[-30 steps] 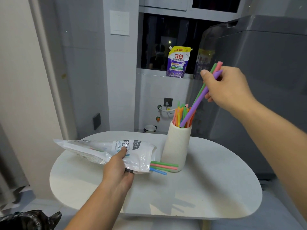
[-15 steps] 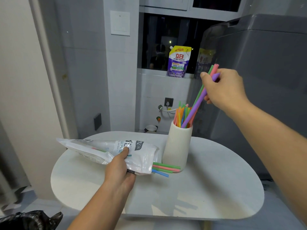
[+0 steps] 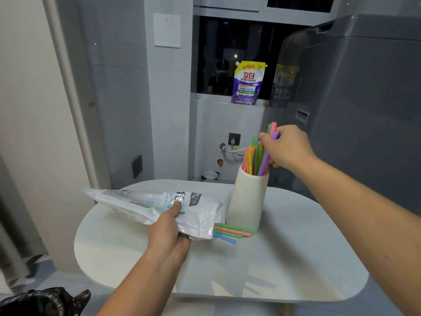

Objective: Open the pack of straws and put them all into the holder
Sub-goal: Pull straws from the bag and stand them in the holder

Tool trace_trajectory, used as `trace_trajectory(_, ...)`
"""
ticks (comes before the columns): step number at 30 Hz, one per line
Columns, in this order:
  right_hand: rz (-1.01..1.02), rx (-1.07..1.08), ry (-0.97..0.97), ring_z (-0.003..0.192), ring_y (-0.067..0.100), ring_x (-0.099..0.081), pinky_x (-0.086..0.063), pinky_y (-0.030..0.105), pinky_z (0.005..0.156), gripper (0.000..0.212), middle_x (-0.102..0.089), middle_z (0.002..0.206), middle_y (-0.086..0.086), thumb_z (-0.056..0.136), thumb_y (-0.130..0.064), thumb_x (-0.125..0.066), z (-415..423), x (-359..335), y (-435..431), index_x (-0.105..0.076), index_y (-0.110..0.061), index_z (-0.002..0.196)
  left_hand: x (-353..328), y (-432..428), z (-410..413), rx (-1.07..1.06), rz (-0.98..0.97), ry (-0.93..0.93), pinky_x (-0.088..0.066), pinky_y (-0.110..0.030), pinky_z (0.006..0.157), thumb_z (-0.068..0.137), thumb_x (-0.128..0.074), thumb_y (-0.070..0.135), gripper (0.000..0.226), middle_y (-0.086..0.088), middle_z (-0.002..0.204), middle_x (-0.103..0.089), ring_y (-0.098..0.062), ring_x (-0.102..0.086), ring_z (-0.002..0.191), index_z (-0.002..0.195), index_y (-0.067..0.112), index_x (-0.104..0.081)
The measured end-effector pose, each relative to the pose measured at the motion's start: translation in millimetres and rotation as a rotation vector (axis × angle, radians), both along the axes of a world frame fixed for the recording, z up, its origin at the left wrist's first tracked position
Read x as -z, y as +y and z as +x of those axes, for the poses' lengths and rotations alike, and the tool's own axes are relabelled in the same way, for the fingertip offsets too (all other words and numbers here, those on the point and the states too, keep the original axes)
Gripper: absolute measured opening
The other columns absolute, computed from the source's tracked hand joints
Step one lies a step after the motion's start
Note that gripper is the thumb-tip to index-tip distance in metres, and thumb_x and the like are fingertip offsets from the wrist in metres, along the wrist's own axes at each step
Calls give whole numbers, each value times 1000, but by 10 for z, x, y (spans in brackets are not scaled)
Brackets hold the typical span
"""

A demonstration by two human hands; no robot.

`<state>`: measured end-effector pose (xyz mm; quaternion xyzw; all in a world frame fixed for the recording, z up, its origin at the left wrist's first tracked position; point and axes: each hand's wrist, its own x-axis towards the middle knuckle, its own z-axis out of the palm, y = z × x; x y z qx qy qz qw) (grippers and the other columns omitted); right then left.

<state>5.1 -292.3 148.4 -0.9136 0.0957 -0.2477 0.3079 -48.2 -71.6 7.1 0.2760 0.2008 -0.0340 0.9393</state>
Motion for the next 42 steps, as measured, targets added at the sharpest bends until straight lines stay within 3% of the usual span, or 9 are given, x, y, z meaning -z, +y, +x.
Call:
trace_trajectory(3,-88,24,4,71,20,-65,-56,33,62,40,-64,82,4,90,-57,-58,4,61,26,-60,-17,84,-6,-7,-2,0,10,1,-62,-35,50,100,-60,7,36,-11,127,-72,-24,-72,96,136,6,-60)
trace_trajectory(9,-177,-22,-121,132,25,-43,-47,43,98,57,-43,144,6,94,-57,-49,-23,55,89,-49,-21,138,-24,-7,-14,9,38,-15,-60,-44,69,101,-58,6,35,-11,126,-72,-25,-71,95,136,8,-60)
trace_trajectory(17,-478,-293,105,147,22,-25,-24,43,116,58,-34,159,1,104,-48,-29,-121,277,86,-30,-17,153,-48,-16,-27,4,49,-16,-58,-46,76,100,-60,6,36,-11,126,-72,-25,-71,97,136,8,-59)
trace_trajectory(21,-449,-282,-17,150,19,-15,-19,42,118,57,-25,162,-1,103,-47,-34,-155,284,61,-27,-23,154,-51,-4,-36,17,42,-32,-56,-54,92,100,-60,6,35,-10,122,-73,-25,-71,99,135,7,-61)
trace_trajectory(26,-188,-151,-455,98,20,-51,-44,36,78,26,-59,99,3,97,-34,-46,-528,306,144,-65,-16,97,-80,9,-41,15,41,-45,-53,-56,99,100,-61,7,32,-10,120,-73,-25,-71,105,132,7,-62)
trace_trajectory(28,-5,-187,-302,74,23,-51,-40,35,63,30,-56,73,1,95,-35,-48,-732,505,255,-58,-15,74,-102,6,-44,6,41,-49,-56,-51,93,100,-60,7,30,-11,122,-73,-25,-70,108,130,7,-63)
trace_trajectory(33,406,-376,419,59,21,-64,-51,34,58,43,-72,83,7,92,-56,-53,-1102,1063,475,-69,-16,91,-110,-17,-50,-9,49,-81,-59,-42,85,100,-61,9,35,-10,128,-72,-23,-71,111,135,7,-62)
trace_trajectory(37,595,-446,351,51,12,-53,-44,25,50,11,-73,75,4,92,-31,-67,-1189,1181,500,-69,-24,100,-124,-26,-63,-20,76,-99,-57,-45,91,99,-62,9,35,-11,129,-72,-27,-69,116,134,8,-62)
trace_trajectory(42,695,-452,295,49,19,-58,-50,29,48,9,-66,66,8,93,-22,-66,-1203,1204,506,-70,-14,96,-126,-46,-70,-25,87,-94,-56,-46,93,99,-62,9,37,-12,132,-71,-28,-69,114,136,8,-61)
